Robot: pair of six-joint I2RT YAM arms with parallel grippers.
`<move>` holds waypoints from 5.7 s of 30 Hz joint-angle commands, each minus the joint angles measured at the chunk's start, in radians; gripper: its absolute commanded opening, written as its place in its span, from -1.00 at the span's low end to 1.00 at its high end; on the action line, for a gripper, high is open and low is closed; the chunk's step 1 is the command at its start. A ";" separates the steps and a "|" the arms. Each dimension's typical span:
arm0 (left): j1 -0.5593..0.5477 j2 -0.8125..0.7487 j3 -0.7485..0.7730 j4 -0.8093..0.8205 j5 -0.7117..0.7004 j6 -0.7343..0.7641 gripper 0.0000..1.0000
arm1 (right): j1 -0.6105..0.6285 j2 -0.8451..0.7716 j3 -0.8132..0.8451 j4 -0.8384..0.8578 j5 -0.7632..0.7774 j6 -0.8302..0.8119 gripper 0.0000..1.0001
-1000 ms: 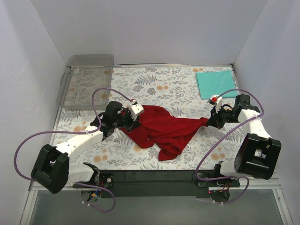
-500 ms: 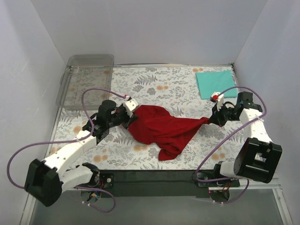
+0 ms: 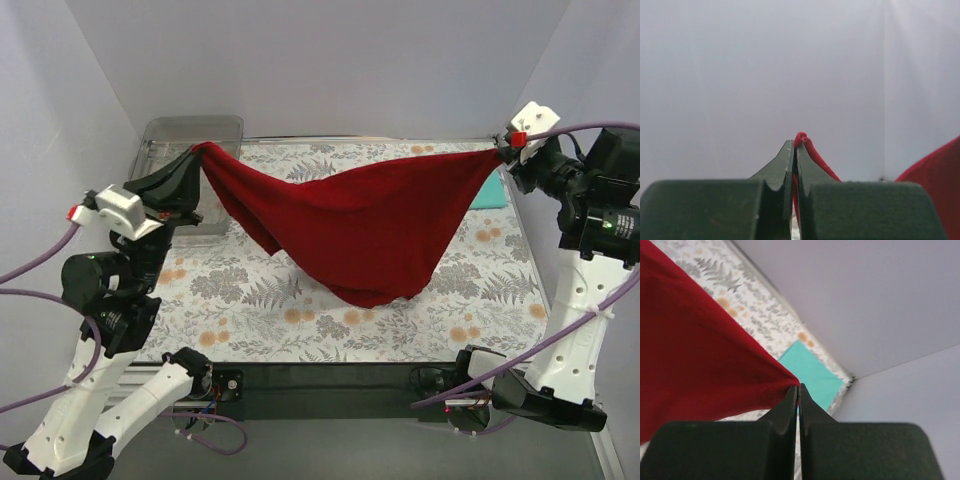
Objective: Fold and stack the t-shirts
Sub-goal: Flatten the tshirt out
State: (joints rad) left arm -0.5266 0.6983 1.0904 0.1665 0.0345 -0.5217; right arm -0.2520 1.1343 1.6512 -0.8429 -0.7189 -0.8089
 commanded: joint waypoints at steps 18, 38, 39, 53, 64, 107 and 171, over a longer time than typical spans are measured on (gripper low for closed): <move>0.004 -0.054 0.195 0.386 -0.053 -0.054 -1.00 | -0.007 -0.057 0.680 0.246 0.470 0.352 -0.97; 0.004 0.243 0.226 0.340 -0.174 -0.040 -1.00 | -0.006 -0.062 0.176 0.350 0.329 0.347 -0.97; 0.004 0.262 0.174 0.344 -0.200 -0.047 -1.00 | -0.006 -0.065 0.091 0.360 0.287 0.347 -0.97; 0.076 0.572 -0.107 0.478 -0.186 -0.162 -1.00 | 0.008 0.068 -0.468 0.657 0.092 0.355 -0.97; 0.160 0.946 0.024 0.522 -0.183 -0.205 -1.00 | 0.099 0.421 -0.431 0.834 0.329 0.465 -0.97; 0.254 1.034 0.452 -0.059 0.178 -0.535 0.74 | 0.060 0.405 -0.364 0.553 0.366 0.166 0.71; 0.066 0.205 -0.638 -0.691 0.146 -1.143 -1.00 | -0.438 0.216 -1.011 0.131 0.338 -0.220 0.14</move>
State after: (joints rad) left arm -0.4561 0.9108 0.4217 -0.4820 0.2169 -1.6619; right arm -0.6811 1.3655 0.6830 -0.6674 -0.4545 -1.0111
